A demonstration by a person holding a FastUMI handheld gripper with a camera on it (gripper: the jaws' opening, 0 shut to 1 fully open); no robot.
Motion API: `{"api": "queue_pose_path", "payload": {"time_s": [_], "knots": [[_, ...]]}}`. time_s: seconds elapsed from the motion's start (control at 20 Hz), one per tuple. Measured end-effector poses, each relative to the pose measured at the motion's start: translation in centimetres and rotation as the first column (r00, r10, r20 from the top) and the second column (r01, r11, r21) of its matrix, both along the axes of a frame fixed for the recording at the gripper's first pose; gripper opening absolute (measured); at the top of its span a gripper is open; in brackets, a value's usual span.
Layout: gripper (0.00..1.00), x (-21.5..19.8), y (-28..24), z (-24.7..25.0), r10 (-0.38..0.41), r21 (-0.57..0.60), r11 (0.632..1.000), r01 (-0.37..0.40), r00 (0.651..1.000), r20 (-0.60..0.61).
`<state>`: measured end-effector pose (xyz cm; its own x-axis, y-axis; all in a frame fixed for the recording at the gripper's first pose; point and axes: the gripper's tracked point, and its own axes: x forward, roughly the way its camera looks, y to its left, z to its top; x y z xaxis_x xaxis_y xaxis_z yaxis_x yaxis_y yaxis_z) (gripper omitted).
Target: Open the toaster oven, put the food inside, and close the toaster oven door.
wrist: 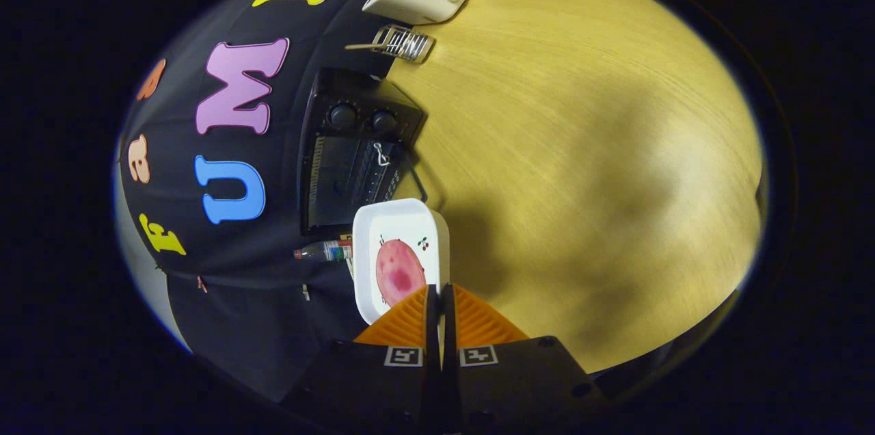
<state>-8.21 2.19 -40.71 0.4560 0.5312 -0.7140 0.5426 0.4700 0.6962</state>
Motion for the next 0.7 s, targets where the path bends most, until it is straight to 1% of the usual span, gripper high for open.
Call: {"api": "queue_pose_path", "payload": {"time_s": [0.2,0.35,0.5,0.7], "knots": [[0.05,2.8,4.9,0.9,-0.086,0.018,0.996,0.086,0.996,0.028],[0.05,5.6,7.1,0.3,-0.163,-0.013,0.986,0.164,0.986,0.042],[0.05,8.5,9.0,-1.1,-0.247,-0.038,0.968,0.248,0.968,0.031],[0.05,12.7,10.7,-3.4,-0.362,-0.063,0.930,0.362,0.932,0.017]]}}
